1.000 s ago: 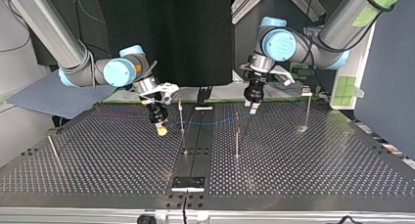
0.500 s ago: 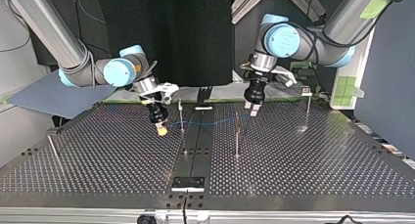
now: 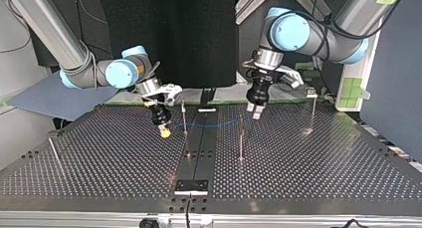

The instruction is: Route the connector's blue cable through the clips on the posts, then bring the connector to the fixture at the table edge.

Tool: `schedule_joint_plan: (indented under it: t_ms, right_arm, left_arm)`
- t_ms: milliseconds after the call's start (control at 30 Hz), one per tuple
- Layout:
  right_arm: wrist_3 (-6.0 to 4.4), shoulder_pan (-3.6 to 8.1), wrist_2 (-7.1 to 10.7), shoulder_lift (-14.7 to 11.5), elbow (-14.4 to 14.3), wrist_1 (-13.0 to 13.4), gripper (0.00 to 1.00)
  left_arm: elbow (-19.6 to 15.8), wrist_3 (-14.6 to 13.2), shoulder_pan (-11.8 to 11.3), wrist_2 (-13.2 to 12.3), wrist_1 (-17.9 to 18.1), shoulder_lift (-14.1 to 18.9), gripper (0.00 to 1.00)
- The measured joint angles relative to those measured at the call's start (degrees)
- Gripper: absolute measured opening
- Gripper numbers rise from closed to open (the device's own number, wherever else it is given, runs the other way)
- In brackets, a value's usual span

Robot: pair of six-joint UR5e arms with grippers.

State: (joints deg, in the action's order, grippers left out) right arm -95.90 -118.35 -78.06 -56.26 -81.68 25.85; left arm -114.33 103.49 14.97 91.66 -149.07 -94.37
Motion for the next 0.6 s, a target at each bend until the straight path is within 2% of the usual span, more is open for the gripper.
schedule_joint_plan:
  t_ms: [267,600]
  right_arm:
    - [0.00,-0.07,0.00,0.0,0.0,-0.2,0.00]
    - [-0.06,-0.10,0.00,0.0,0.0,-0.3,0.00]
  left_arm:
    - [0.0,-0.2,0.5,-1.0,-0.3,0.0,1.00]
    - [0.0,-0.2,1.1,-0.2,-0.9,0.0,1.00]
